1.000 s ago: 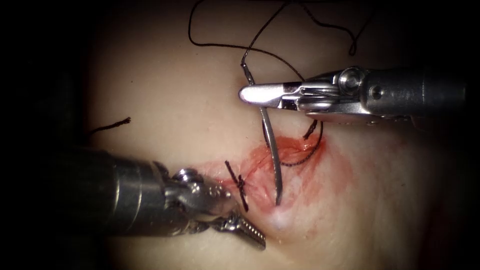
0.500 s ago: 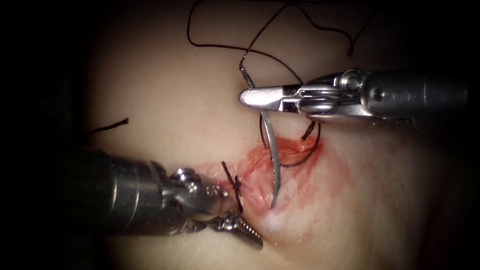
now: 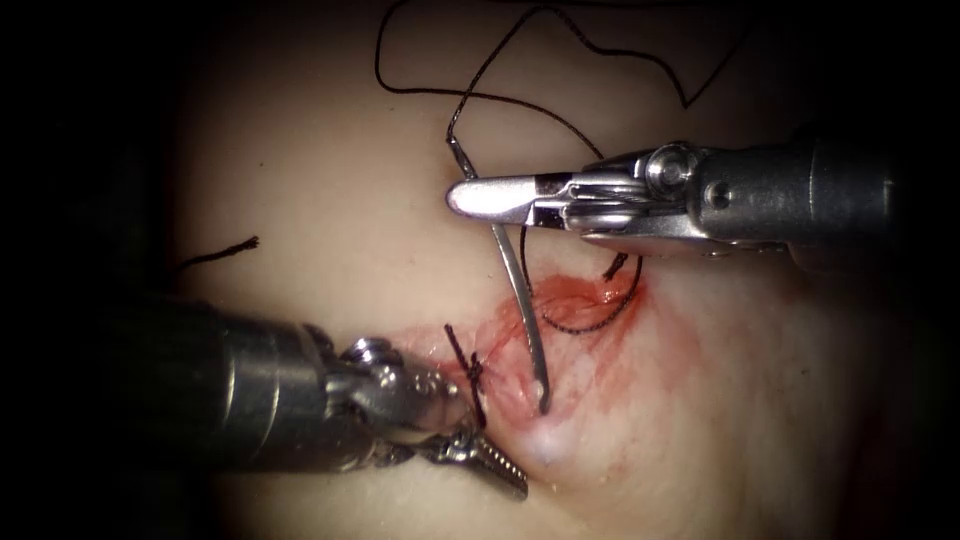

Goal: Wound Closure

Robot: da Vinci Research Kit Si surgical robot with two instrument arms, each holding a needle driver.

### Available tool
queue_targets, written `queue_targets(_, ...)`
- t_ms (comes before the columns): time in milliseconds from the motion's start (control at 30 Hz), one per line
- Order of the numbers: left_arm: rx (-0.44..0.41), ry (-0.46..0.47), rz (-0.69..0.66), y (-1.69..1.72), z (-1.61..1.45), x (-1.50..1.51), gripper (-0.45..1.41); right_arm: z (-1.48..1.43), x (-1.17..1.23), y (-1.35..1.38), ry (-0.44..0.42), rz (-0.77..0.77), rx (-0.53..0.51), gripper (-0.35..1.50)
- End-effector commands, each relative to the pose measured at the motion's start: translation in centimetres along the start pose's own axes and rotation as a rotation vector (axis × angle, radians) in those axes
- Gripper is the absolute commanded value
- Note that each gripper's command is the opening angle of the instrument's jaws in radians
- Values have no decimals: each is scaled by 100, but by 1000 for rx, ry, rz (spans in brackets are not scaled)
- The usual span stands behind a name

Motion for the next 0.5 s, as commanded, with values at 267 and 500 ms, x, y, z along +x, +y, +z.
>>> queue_targets(267,0,0,0,-4,6,1,2,-11,-5,-6,-22,28,-125,-35)
queue_targets(500,0,0,0,-4,6,1,2,-5,-4,-6,-20,28,-101,-35)
